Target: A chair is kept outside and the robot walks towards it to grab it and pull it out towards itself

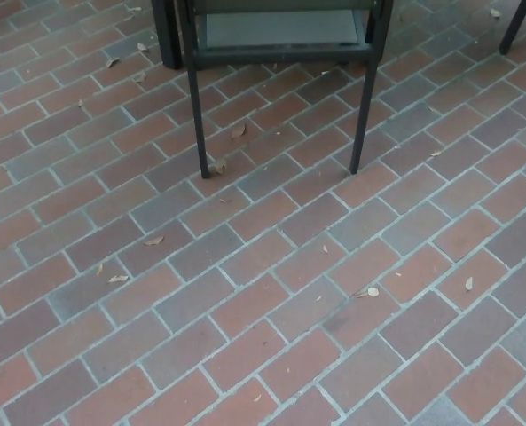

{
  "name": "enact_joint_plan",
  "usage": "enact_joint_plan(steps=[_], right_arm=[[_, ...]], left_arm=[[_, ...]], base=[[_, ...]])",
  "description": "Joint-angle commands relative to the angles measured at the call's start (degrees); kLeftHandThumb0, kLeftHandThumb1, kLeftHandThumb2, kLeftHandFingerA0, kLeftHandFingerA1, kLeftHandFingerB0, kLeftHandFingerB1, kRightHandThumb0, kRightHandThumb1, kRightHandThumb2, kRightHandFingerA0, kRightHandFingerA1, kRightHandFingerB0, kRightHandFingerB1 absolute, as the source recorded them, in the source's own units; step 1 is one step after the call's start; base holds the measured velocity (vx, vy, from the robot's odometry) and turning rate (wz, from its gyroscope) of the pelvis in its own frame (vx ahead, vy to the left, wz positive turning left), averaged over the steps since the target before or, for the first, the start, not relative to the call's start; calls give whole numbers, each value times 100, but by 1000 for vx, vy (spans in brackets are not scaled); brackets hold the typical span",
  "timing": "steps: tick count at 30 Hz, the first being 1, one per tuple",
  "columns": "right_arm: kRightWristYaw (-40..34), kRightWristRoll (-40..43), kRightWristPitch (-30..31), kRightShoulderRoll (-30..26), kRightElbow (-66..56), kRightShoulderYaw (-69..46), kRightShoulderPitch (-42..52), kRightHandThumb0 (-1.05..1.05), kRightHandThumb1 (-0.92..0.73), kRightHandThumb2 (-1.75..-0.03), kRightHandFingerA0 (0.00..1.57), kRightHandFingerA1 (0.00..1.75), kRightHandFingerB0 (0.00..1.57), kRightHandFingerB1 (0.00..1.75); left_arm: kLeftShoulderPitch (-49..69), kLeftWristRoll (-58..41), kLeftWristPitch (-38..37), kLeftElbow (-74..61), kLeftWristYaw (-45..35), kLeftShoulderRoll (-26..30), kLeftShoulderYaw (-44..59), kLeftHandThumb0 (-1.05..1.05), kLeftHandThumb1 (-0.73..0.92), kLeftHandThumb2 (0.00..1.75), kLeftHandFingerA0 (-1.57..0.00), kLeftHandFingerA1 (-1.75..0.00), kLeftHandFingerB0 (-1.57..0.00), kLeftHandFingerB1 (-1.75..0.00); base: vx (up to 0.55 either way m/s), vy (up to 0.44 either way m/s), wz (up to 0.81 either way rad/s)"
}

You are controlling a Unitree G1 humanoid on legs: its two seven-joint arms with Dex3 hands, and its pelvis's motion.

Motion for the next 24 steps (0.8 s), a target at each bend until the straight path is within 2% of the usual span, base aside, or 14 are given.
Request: enact_joint_plan(steps=[1,2,3,5,7,9,10,12,21,22,23,24], right_arm=[[147,163,-623,-126,201,-57,1,-66,-44,-87,1,26,3,27],[137,154,-638,-131,215,-51,1,-66,-44,-87,1,26,3,27],[115,154,-667,-141,270,-56,-8,-68,-46,-89,1,25,3,27],[163,247,-658,-120,283,-123,-18,-68,-46,-88,1,22,5,26],[247,333,-698,-111,261,-185,-2,-79,-53,-92,0,16,1,15],[310,376,-723,-114,243,-215,12,-79,-53,-92,0,16,1,15],[462,419,-727,-139,266,-229,9,-86,-55,-89,0,5,0,4],[629,432,-721,-181,293,-215,11,-90,-55,-88,0,2,0,0],[758,480,-852,-185,477,-231,-42,-90,-54,-89,0,4,0,1],[750,491,-848,-184,440,-233,-43,-75,-65,-60,0,6,0,16],[704,502,-833,-219,337,-245,-63,-66,-64,-60,0,29,1,21],[675,505,-824,-247,284,-252,-77,-66,-64,-60,0,29,1,21]], left_arm=[[-205,-320,-342,337,-441,142,141,-46,52,56,-22,-57,-26,-39],[-228,-324,-358,392,-454,148,148,-46,52,56,-22,-57,-26,-39],[-217,-331,-395,408,-478,146,146,-54,40,76,-21,-59,-20,-48],[-192,-368,-408,377,-508,133,166,-56,39,76,-21,-59,-20,-48],[-213,-456,-471,447,-531,113,247,-60,35,77,-25,-61,-19,-48],[-219,-499,-468,455,-517,100,289,-60,35,77,-25,-61,-19,-48],[-234,-549,-437,458,-538,89,331,-60,36,76,-23,-60,-19,-48],[-222,-553,-461,468,-564,76,338,-62,36,76,-24,-61,-20,-48],[-275,-646,-470,576,-598,80,412,-62,37,77,-24,-59,-19,-46],[-287,-682,-454,528,-585,62,434,-60,36,75,-22,-59,-19,-47],[-361,-810,-376,312,-649,16,477,-57,36,77,-28,-62,-18,-49],[-408,-881,-327,182,-707,-7,495,-57,36,77,-28,-62,-18,-49]], base=[[0,0,0],[0,0,0],[0,0,0],[0,0,0],[0,0,0],[0,0,0],[0,0,0],[0,0,0],[0,0,0],[0,0,0],[0,0,0],[0,0,0]])
